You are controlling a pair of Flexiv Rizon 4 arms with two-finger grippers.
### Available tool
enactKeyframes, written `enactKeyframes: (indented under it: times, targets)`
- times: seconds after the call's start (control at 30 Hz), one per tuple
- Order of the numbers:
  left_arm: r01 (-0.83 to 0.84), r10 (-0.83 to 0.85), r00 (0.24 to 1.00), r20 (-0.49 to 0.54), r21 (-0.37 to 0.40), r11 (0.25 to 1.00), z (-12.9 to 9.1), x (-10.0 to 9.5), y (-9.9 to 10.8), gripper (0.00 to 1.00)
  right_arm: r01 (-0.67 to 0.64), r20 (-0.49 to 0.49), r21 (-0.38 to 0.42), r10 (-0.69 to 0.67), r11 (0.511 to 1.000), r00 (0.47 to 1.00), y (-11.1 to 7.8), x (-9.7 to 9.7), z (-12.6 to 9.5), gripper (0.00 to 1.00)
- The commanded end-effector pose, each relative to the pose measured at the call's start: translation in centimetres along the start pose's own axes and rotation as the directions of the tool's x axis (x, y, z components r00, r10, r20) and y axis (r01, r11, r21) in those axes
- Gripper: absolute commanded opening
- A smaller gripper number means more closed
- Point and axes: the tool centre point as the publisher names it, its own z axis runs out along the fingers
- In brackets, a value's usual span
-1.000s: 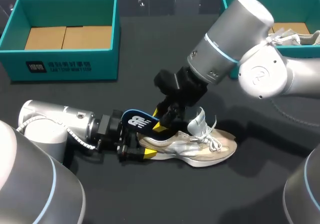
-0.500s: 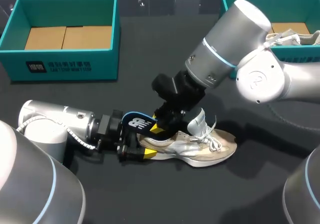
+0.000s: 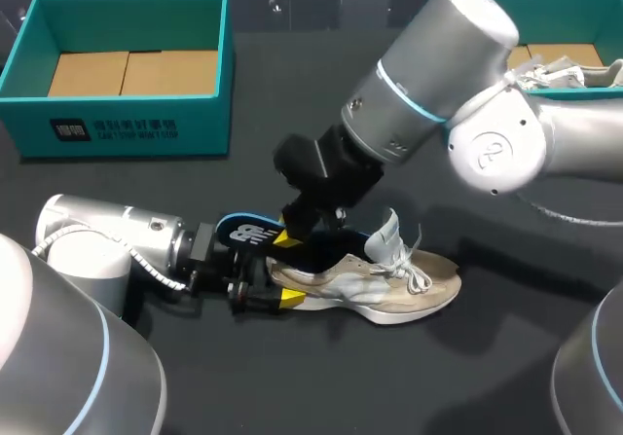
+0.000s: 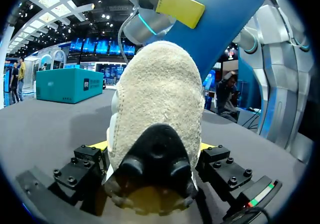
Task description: Take the shoe out of the shoebox, open the shoe tongue, remove and reinsert the insole, then place the shoe into the shoebox
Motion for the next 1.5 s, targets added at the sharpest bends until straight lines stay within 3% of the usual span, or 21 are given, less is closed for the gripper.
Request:
enactKeyframes:
  times: [0.03, 0.23, 0.4, 0.5, 0.57, 0.6, 1.1, 1.23, 1.4, 1.5]
  targets:
    - [0.001, -0.001, 1.0, 0.003, 0.001, 1.0, -0.1, 0.1, 0.3, 0.0, -0.004, 0.014, 0.044, 0.003, 0.999, 1.0, 1.0, 0.4, -0.4, 0.0]
    - [0.001, -0.001, 1.0, 0.003, 0.001, 1.0, -0.1, 0.1, 0.3, 0.0, -0.004, 0.014, 0.044, 0.003, 0.999, 1.0, 1.0, 0.4, -0.4, 0.0]
    - [0.001, -0.001, 1.0, 0.003, 0.001, 1.0, -0.1, 0.1, 0.3, 0.0, 0.041, 0.028, 0.029, -0.042, 0.999, 0.999, 4.0, 1.0, -3.0, 0.0]
    - [0.001, -0.001, 1.0, 0.003, 0.001, 1.0, -0.1, 0.1, 0.3, 0.0, 0.046, 0.013, -0.052, -0.045, 0.998, 0.999, 5.3, 1.7, -5.7, 0.0]
    - [0.001, -0.001, 1.0, 0.003, 0.001, 1.0, -0.1, 0.1, 0.3, 0.0, 0.031, -0.002, -0.22, -0.033, 0.975, 0.999, 6.3, 2.2, -7.9, 0.0]
    - [0.001, -0.001, 1.0, 0.003, 0.001, 1.0, -0.1, 0.1, 0.3, 0.0, 0.019, 0.01, -0.247, -0.017, 0.969, 1.0, 6.9, 2.5, -9.1, 0.0]
    - [0.001, -0.001, 1.0, 0.003, 0.001, 1.0, -0.1, 0.1, 0.3, 0.0, 0.019, 0.01, -0.247, -0.017, 0.969, 1.0, 6.9, 2.5, -9.1, 0.0]
    - [0.001, -0.001, 1.0, 0.003, 0.001, 1.0, -0.1, 0.1, 0.3, 0.0, -0.064, -0.002, -0.334, 0.068, 0.941, 0.998, 6.2, 4.1, -12.5, 0.0]
    - [0.001, -0.001, 1.0, 0.003, 0.001, 1.0, -0.1, 0.1, 0.3, 0.0, -0.083, -0.032, -0.55, 0.078, 0.831, 0.996, 3.3, 6.4, -16.6, 0.0]
    - [0.001, -0.001, 1.0, 0.003, 0.001, 1.0, -0.1, 0.1, 0.3, 0.0, -0.173, -0.006, -0.482, 0.194, 0.859, 0.981, 3.2, 6.8, -17.2, 0.0]
